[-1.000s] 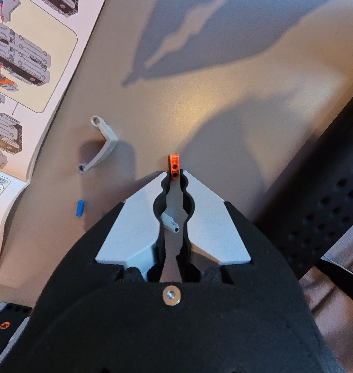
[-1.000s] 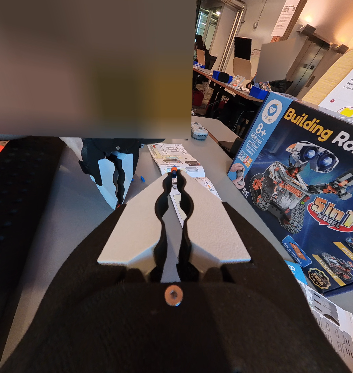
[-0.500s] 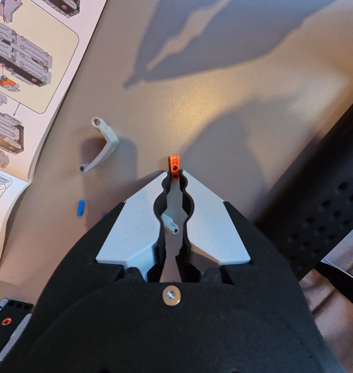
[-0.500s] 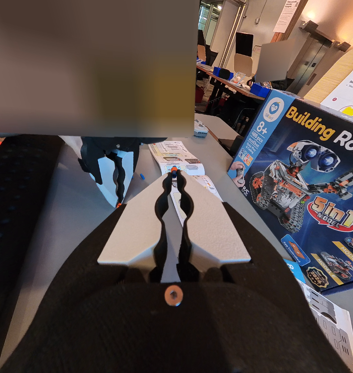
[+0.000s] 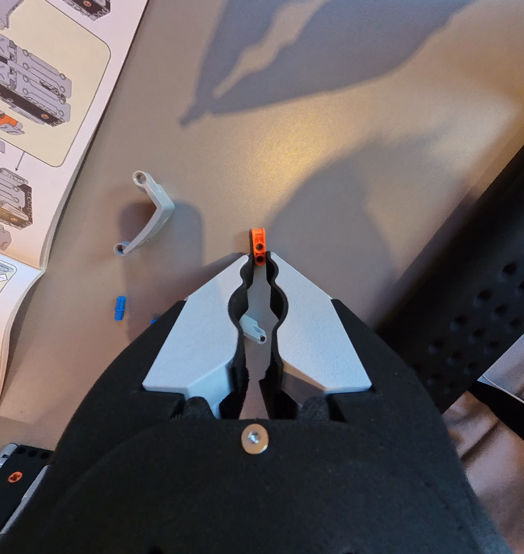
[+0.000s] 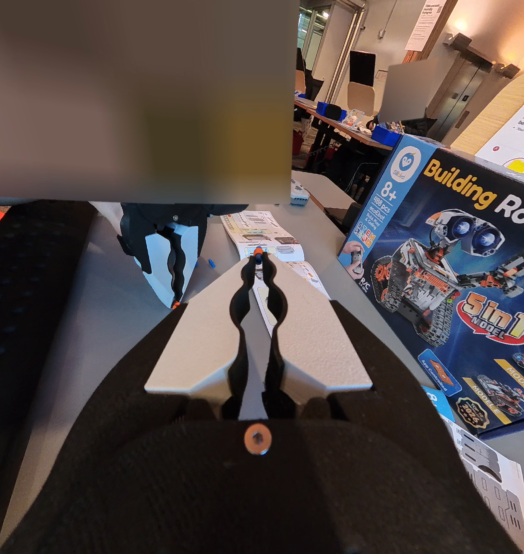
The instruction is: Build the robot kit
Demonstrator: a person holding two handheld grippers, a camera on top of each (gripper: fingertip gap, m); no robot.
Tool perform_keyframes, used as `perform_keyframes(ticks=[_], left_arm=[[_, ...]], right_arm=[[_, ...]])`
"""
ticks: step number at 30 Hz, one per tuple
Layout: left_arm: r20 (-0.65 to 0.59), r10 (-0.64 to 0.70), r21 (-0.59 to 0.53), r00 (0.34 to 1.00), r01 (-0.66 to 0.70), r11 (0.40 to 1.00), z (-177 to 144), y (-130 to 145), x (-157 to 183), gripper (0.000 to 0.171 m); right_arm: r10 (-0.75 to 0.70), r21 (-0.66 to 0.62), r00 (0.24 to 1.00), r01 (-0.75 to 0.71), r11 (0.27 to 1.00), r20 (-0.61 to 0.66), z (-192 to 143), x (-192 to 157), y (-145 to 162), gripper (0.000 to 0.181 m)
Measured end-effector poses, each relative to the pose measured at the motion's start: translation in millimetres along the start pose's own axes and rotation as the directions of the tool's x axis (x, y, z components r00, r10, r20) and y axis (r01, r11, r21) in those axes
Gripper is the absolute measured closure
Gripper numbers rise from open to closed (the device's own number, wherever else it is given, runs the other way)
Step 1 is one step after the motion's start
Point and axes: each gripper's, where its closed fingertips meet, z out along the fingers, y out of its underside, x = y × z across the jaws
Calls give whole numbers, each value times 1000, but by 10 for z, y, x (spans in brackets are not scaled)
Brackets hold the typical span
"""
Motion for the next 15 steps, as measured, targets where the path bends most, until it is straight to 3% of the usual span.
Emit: perform_keyframes(ticks=[7, 12, 15], left_arm=[[-34, -29, 10, 999, 30, 1000, -4, 7, 9, 166], [10, -13, 4, 1000, 13, 1000, 2, 3, 6, 166], [-1, 23, 72, 1000, -23, 997, -36, -41, 13, 166]], right_arm=[[3, 16, 1000, -2, 1000, -9, -26, 27, -22, 178], [2, 24, 1000, -2, 1000, -10, -34, 27, -37, 178], [0, 24, 1000, 1, 1000, -12, -35, 29, -37, 178]])
